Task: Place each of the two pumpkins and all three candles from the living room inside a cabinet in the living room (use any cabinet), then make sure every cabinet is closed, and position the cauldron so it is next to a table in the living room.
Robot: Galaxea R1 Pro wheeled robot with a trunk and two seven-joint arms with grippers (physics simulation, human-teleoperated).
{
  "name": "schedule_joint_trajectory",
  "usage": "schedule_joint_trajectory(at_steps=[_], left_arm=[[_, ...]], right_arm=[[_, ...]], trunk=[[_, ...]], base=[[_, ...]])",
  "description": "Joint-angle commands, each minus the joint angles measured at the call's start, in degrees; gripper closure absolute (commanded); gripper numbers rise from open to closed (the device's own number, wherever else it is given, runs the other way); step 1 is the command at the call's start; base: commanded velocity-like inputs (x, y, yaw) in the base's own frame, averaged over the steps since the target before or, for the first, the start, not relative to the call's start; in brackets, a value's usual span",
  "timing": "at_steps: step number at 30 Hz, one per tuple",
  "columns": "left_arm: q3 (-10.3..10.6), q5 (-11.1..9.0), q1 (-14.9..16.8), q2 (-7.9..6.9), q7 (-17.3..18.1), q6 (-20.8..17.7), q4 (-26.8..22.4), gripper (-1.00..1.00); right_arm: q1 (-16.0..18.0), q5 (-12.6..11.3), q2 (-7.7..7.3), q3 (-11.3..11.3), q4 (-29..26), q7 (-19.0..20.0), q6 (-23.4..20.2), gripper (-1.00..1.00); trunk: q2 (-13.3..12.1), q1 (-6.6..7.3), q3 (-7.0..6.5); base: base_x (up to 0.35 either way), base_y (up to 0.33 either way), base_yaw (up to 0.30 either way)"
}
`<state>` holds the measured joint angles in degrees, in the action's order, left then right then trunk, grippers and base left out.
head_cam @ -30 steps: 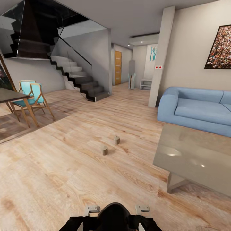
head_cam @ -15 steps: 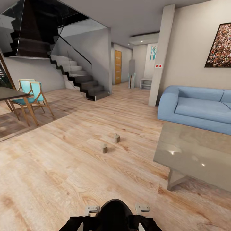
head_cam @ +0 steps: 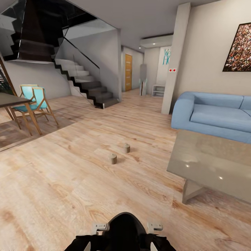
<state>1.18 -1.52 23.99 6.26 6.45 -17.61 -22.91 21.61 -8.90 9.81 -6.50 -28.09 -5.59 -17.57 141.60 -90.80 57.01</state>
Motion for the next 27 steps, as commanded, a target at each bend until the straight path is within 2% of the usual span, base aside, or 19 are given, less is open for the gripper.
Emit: schedule_joint_trajectory(at_steps=[1,4,14,21,24,27], left_arm=[[0.1,-0.2,0.0,-0.02,0.1,-0.3,-0.1,-1.0],[0.1,-0.2,0.0,-0.02,0.1,-0.3,-0.1,-1.0],[0.1,-0.2,0.0,-0.02,0.1,-0.3,-0.1,-1.0],[0.1,-0.2,0.0,0.0,0.1,-0.3,-0.1,-1.0],[0.1,-0.2,0.0,-0.01,0.1,-0.3,-0.1,-1.0],[0.1,-0.2,0.0,-0.01,0.1,-0.3,-0.1,-1.0]], right_arm=[[0.0,-0.6,-0.05,-0.4,-0.1,-0.6,-0.3,-1.0],[0.0,-0.6,-0.05,-0.4,-0.1,-0.7,-0.3,-1.0],[0.0,-0.7,-0.05,-0.4,-0.1,-1.0,-0.3,-1.0],[0.0,-0.7,-0.05,-0.4,-0.1,-1.0,-0.3,-1.0],[0.0,-0.7,-0.05,-0.4,-0.1,-1.0,-0.3,-1.0],[0.0,-0.7,-0.05,-0.4,-0.1,-1.0,-0.3,-1.0]], trunk=[[0.4,-0.21,0.24],[1.6,-0.87,0.78],[1.8,-1.13,2.99],[1.8,-1.13,2.99],[1.8,-1.21,3.66],[1.8,-1.21,3.66]], base=[[0.0,0.0,0.0],[0.0,0.0,0.0],[0.0,0.0,0.0],[0.0,0.0,0.0],[0.0,0.0,0.0],[0.0,0.0,0.0]])
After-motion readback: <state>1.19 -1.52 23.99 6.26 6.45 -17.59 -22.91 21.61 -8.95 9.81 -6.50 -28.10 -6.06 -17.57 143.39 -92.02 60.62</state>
